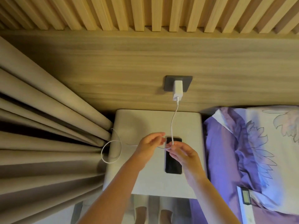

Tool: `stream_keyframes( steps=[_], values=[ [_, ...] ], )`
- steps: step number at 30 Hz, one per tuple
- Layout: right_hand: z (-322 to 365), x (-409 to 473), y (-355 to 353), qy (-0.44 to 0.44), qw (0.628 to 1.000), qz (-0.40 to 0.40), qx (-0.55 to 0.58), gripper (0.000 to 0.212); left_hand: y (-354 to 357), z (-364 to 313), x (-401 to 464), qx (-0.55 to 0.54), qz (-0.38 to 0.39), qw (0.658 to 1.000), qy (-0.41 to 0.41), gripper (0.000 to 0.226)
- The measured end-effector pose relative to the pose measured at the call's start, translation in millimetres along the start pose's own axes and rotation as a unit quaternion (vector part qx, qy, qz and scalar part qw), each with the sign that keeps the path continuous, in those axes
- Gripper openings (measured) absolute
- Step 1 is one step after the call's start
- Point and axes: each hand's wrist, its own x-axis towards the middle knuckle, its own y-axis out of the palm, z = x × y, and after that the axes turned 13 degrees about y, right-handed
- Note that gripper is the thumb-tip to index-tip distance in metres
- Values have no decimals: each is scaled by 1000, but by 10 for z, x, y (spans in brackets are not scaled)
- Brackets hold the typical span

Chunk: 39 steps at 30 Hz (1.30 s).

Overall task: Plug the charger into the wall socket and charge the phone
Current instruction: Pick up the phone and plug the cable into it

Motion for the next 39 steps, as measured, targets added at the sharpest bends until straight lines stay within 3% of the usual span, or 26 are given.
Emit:
stream_keyframes(
  steps=[4, 8, 11, 16, 18, 20, 24, 28, 31, 35, 39],
  values=[
    [47, 10, -49, -27, 999, -20, 18, 16, -20, 213, -190, 128, 103, 986, -35, 34],
    [27, 65, -168, 3, 992, -20, 121, 16, -41, 271, -284, 146, 83, 985, -40, 26],
    [-77, 62, -170, 58, 979, 43, 189, 27, 42, 189, -295, -5, -20, 998, -56, 19],
    [-318, -35, 5, 76, 983, 167, 20, 60, 148, 10, -148, -215, -97, 968, -81, 16],
    [-346, -52, 40, 92, 984, 152, 26, 67, 154, -55, -96, -276, -113, 950, -90, 14],
    [-332, -52, 47, 99, 988, 116, 37, 59, 136, -68, -68, -306, -126, 940, -83, 12],
    [-200, -26, -1, 65, 995, 54, 43, 15, 79, 95, -135, -107, -75, 989, -64, 18],
    [-122, 40, -123, 47, 996, 17, 71, 16, 13, 428, -389, 85, 38, 989, -111, 32],
    [-114, 90, -208, 61, 990, -13, 125, 14, -94, 669, -557, 158, 68, 978, -117, 25],
    [-286, 125, -120, 102, 980, -10, 173, 18, -174, 690, -679, 53, 2, 992, -118, 21],
    [-634, -33, 170, 189, 974, -48, 111, 20, -244, 526, -702, -172, -104, 972, -122, 19]
  ],
)
